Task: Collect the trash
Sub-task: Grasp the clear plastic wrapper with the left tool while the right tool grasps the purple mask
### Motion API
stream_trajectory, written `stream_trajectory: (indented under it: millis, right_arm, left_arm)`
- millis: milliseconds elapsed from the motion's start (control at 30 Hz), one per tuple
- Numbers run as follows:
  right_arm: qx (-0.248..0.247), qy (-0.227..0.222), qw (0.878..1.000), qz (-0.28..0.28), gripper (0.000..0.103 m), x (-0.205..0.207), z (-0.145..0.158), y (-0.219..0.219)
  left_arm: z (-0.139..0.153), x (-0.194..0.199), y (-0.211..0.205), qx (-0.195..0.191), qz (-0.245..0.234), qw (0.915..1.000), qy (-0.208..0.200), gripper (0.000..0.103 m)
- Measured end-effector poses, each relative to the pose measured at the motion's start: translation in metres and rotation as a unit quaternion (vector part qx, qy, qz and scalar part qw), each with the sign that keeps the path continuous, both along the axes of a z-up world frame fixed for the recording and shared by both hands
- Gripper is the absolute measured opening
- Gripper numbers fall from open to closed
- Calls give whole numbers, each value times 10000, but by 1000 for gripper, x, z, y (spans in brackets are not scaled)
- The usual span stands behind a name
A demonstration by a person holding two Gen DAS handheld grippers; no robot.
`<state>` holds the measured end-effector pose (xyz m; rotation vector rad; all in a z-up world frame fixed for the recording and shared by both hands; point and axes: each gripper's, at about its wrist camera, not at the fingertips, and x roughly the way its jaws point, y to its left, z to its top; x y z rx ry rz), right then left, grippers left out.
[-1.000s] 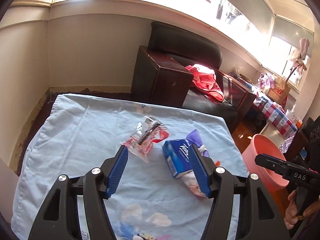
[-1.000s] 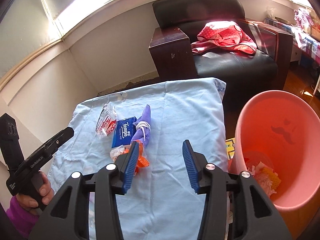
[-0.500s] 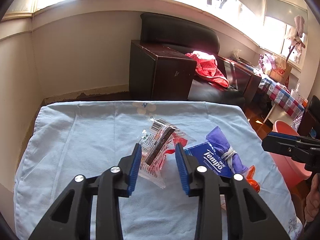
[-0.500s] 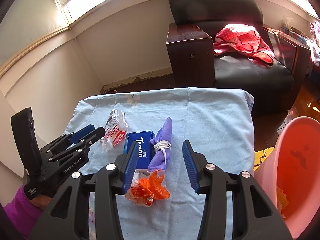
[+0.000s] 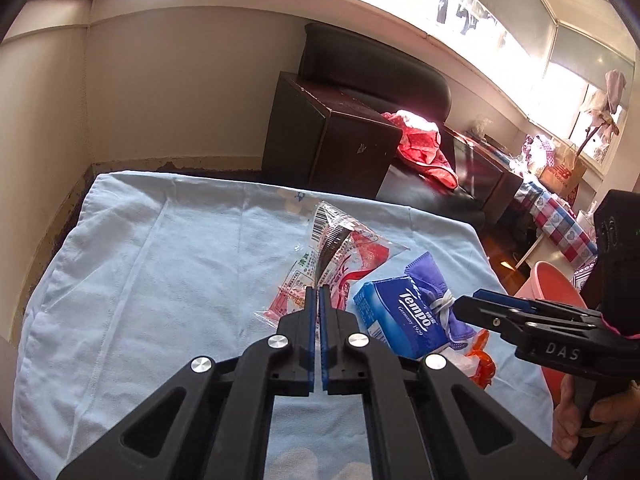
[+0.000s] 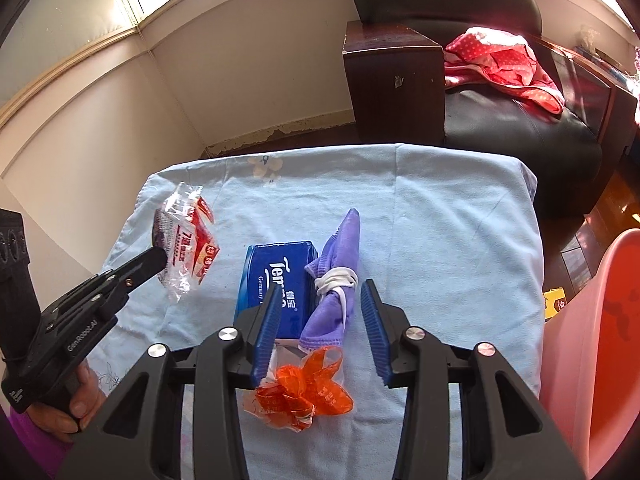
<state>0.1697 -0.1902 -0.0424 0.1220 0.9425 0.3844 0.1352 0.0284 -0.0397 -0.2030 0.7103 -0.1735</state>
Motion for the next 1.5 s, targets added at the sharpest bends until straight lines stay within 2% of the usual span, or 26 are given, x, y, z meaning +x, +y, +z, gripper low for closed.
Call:
stream_trajectory:
  millis: [33,100,200,367,467,633,800,933,1000,1033,1267,1367,1500]
  right_arm:
    - [-6,42,10000,13,33,0,-3,0]
    - [-7,143,9999,37,22,0,-8,0]
    - [28,121,9999,49,15,-5,-10,-1]
    - [195,-76,9997,-81,12,-18,1,-14]
    - [294,-247,9991,-170,2,-31,13,-26]
    - [395,-404,9981,-249,2,-49,24,-42]
    - [224,-424,9980,-419,2,-55,24,-55]
    - [201,-172,9986,-452,6,-40,16,-54]
    - [190,-86,9991,-379,31,-32,10,-49]
    - [175,-45,9992,-349,35,-28,6,-45]
    - [-233,130,9994,-221,36,-1,-18,-24]
    - [-295,268,9991,-151,36,5,-27,-18]
    - [-216,205,9995,-100,35,1,-29,-20]
  left_arm:
    - [2,-4,-1,-33,1,10000,-18,1]
    - [6,-12,-1,-84,-8,10000,-46,1]
    - [12,-22,-3,-87,-14,9999,-80,1]
    - [22,-37,-6,-86,-19,9999,-134,1]
    - [29,-42,-9,-91,-38,9997,-206,1]
    - [41,-52,-21,-82,-115,9994,-307,1]
    - [47,-61,-30,-54,-167,9991,-377,1]
    - [45,-62,-31,-72,-177,9993,-323,1]
    - [42,-61,-31,-77,-190,9994,-280,1]
    - [41,-59,-30,-77,-201,9994,-254,1]
    - [30,-53,-29,-117,-234,9996,-110,1]
    - [28,-51,-29,-143,-237,9996,-81,1]
    - [28,-51,-31,-140,-254,9995,-78,2]
